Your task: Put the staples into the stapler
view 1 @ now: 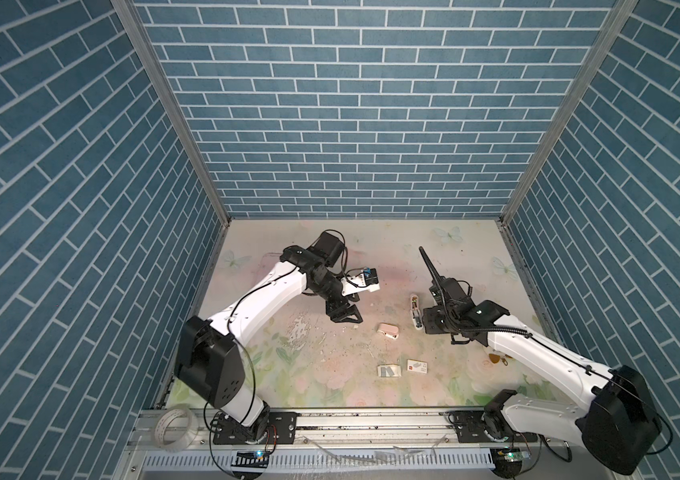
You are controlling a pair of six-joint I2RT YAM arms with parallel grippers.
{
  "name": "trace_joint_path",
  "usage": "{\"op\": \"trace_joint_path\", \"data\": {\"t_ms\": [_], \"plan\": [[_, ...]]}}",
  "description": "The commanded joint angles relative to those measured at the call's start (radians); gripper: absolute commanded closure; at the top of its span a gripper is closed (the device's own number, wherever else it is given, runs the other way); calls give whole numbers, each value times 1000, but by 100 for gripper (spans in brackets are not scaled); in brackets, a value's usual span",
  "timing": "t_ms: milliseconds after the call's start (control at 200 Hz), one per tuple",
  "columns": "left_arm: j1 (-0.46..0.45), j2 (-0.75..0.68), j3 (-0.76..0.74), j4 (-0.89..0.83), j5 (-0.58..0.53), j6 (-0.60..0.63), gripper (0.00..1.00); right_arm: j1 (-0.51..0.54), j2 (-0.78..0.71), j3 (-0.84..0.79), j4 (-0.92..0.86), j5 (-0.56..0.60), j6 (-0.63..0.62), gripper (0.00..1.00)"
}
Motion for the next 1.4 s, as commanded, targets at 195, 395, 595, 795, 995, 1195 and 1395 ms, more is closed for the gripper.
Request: {"op": "trace_joint_path", "data": {"t_ms": [195,395,595,795,995,1195,1395], "plan": [[-164,274,194,76,-126,68,29,-72,-385,-75,-242,-7,270,50],[-205,382,255,95,-135,84,29,-105,-542,-108,-322,-4,300,49],[-240,426,244,113,-192,113,31,-112,-531,-130,-310,-14,285,48],[-273,421,187,176,-233,113,36,-121,-485,-144,-258,-44,265,49],[-286,438,183,178,-253,117,42,-126,-474,-154,-231,-60,261,49],[-294,450,176,175,-262,122,52,-129,-491,-173,-225,-63,266,49],[-301,457,157,189,-277,127,50,-134,-498,-175,-224,-63,264,49]]}}
